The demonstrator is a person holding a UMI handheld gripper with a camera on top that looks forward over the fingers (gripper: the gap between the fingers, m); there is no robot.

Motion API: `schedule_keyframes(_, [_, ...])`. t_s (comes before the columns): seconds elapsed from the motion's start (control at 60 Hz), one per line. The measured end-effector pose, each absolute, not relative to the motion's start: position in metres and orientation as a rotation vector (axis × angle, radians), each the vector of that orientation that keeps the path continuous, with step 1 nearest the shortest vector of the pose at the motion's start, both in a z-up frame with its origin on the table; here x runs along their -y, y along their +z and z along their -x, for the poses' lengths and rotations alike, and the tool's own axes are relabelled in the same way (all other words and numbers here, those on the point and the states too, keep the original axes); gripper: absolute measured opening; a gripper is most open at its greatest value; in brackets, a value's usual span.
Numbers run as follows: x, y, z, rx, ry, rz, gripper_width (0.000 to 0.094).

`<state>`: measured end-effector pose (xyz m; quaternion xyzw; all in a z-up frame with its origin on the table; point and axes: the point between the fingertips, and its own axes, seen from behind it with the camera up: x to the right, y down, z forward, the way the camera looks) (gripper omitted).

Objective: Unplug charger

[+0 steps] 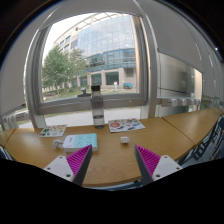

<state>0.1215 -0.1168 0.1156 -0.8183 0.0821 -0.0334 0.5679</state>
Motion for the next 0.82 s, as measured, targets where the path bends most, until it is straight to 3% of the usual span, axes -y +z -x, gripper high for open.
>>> schedule_keyframes(0.183, [0.166,0.074,-0.099,-0.129,-0.045,2.01,0.0847])
schedule_keyframes(0.817, [0.211,0.063,-0.057,-0.052,0.019,2.036,0.0846])
